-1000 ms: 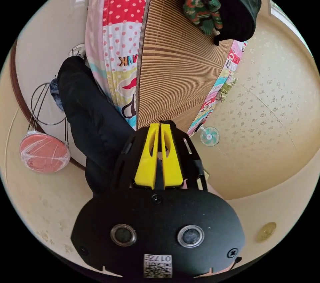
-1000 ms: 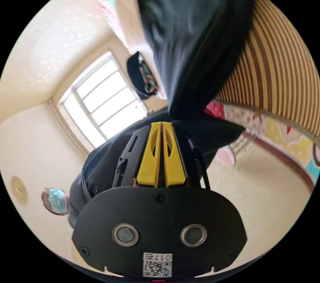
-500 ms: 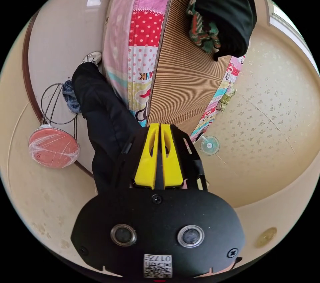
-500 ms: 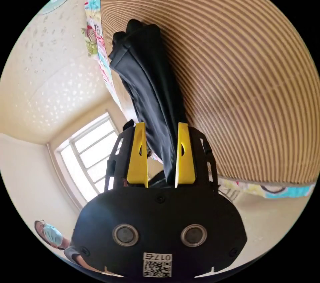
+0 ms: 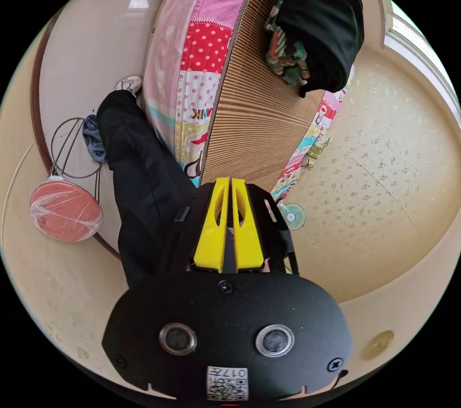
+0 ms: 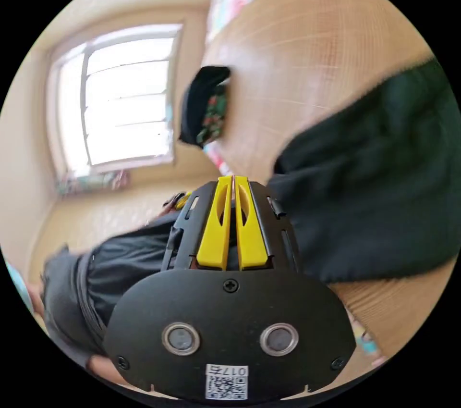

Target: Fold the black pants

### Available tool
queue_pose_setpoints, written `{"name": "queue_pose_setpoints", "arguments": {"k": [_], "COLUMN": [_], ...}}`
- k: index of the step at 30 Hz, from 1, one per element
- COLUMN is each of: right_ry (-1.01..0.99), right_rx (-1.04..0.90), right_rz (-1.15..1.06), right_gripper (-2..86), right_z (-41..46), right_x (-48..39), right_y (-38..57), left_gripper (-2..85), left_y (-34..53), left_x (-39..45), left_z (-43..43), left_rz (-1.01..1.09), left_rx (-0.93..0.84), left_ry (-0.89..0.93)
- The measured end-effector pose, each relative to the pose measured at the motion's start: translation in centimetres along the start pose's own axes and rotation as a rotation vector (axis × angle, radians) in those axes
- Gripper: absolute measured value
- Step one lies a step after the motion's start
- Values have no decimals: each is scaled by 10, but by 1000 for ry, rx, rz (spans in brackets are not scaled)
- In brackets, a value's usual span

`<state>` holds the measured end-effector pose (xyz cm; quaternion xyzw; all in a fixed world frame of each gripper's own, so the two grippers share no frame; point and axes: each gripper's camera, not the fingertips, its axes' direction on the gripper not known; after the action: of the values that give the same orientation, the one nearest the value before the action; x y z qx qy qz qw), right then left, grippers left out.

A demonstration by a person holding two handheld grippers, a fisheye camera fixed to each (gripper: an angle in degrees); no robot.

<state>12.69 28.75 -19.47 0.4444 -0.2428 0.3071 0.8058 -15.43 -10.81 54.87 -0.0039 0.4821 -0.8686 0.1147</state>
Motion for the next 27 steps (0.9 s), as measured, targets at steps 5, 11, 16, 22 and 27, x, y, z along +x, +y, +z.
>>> {"name": "queue_pose_setpoints", "arguments": {"k": [5, 11, 16, 22, 27], "right_ry": [154, -137, -354, -274, -336], "right_rx": [453, 624, 358, -470, -396], "right_rz": [571, 577, 238, 41, -87], "right_gripper": [121, 93, 33, 39, 67], "right_z": [-86, -93, -46, 102, 77], "right_x": [115, 170, 143, 87, 74], "right_y": [98, 148, 99, 66, 75], "left_gripper": [-10, -10, -10, -10, -10], "left_y": [-2, 0, -2, -3, 4], "left_x": [12, 9, 9, 27, 32], "left_z": [5, 21, 47, 86, 92], "left_rz": [56, 52, 53, 130, 186], "left_rx": [-22, -55, -63, -126, -125], "left_ry": [-97, -190, -151, -168, -175]}}
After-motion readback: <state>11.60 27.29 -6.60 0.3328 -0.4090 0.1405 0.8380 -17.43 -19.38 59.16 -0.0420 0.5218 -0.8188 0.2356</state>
